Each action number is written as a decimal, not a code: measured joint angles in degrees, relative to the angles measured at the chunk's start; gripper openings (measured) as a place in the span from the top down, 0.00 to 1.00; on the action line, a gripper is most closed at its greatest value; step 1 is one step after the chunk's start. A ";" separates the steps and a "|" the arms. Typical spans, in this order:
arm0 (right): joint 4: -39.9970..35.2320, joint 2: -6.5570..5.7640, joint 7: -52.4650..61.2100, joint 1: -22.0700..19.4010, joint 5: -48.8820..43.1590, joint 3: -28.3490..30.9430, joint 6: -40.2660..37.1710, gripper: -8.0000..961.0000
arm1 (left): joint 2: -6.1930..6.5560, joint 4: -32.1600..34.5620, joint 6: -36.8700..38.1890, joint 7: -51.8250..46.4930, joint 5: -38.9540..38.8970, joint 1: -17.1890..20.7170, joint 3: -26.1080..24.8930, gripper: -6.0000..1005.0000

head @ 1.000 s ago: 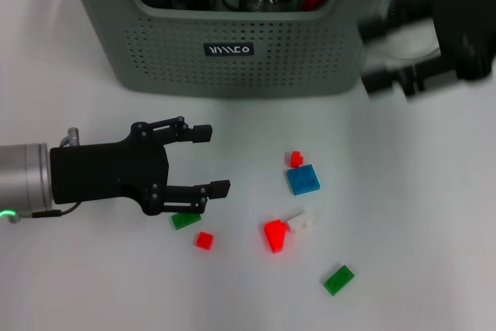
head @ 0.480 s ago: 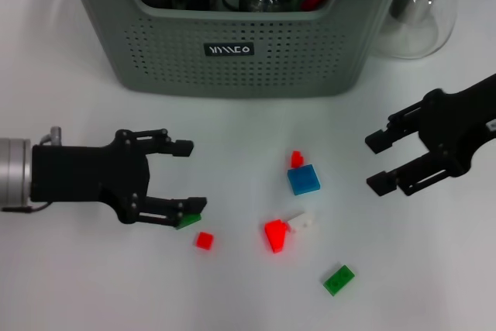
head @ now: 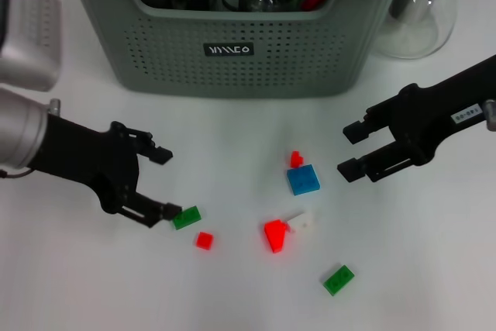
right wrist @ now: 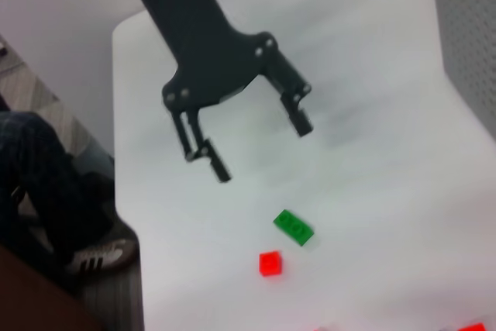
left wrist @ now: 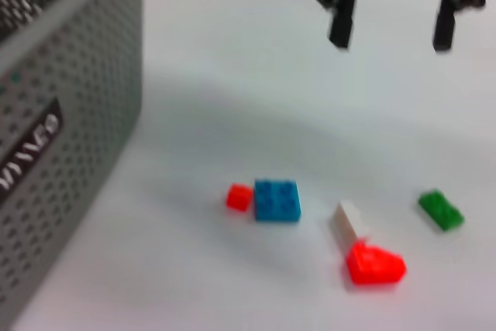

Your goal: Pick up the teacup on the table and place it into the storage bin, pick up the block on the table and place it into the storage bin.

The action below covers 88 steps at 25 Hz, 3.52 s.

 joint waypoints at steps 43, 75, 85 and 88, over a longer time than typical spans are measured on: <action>3.55 0.23 3.48 -0.05 -0.05 -0.25 5.26 0.24 | -0.47 4.96 -13.21 -36.02 17.66 -2.30 39.83 0.39; 3.72 -1.22 4.36 0.31 -2.82 -0.04 5.17 0.24 | -0.44 13.56 -13.74 -38.00 13.69 -0.70 34.57 0.82; 3.67 -6.25 6.96 0.67 -3.58 1.54 2.47 0.24 | 0.18 27.03 -9.80 -38.90 -9.22 -4.09 9.51 0.81; 3.72 -6.71 6.98 0.58 -3.70 1.87 2.61 0.24 | 0.47 24.79 -12.56 -40.12 -8.39 -9.43 5.67 0.80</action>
